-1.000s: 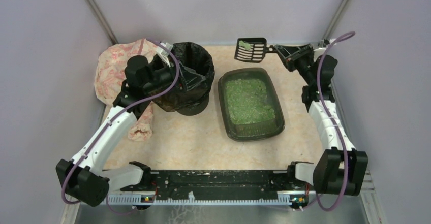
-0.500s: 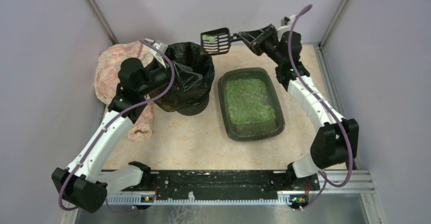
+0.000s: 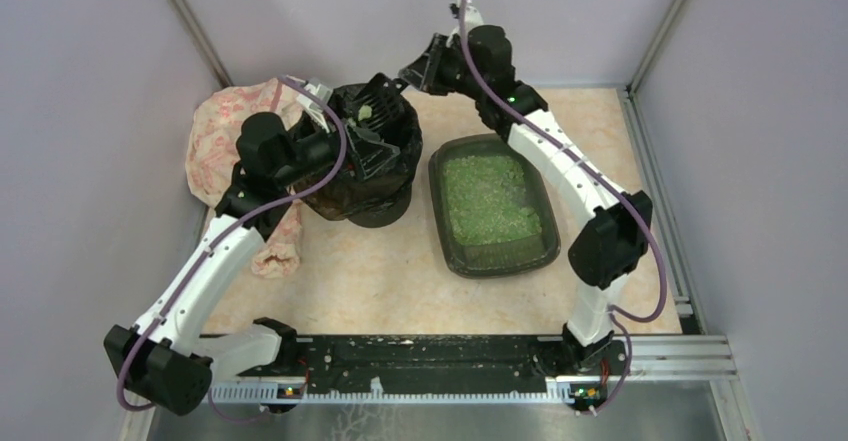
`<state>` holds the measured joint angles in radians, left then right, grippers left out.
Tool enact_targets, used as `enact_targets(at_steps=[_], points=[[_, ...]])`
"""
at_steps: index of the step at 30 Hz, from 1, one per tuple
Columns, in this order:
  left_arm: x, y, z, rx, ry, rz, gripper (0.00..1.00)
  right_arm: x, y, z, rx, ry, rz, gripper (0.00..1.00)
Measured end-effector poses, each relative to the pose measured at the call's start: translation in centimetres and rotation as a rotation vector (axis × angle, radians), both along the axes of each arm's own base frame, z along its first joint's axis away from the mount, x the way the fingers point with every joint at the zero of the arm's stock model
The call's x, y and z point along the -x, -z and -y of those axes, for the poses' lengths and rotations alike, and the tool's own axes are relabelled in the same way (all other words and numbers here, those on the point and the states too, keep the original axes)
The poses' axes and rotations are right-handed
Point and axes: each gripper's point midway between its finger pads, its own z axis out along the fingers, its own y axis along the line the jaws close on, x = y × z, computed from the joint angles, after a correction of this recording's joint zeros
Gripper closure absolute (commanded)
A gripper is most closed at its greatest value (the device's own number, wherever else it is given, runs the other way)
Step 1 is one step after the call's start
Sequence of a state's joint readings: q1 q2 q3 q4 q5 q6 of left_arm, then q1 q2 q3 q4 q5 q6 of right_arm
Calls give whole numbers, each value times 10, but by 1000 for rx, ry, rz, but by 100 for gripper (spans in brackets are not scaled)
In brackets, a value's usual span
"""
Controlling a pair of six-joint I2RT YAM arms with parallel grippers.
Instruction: Clean the litter box
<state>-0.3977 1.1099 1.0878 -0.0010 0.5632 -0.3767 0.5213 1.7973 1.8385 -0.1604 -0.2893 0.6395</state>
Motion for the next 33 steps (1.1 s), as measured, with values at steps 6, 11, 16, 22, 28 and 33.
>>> enact_targets(at_steps=[6,11,16,22,28,33], points=[[-2,4,1,-4,0,-10,18,23,5,-31,266,-23,185,100],[-4,5,2,-6,0,-15,18,41,-3,-48,395,-27,314,100],[-4,5,2,-6,0,-15,18,38,-3,-37,390,0,338,100],[-4,5,2,-6,0,-15,18,36,-21,30,157,60,269,100],[-3,5,2,-6,1,-15,18,35,-67,172,-15,383,307,100],[-3,6,2,-6,3,-17,18,57,-79,223,20,540,352,100]])
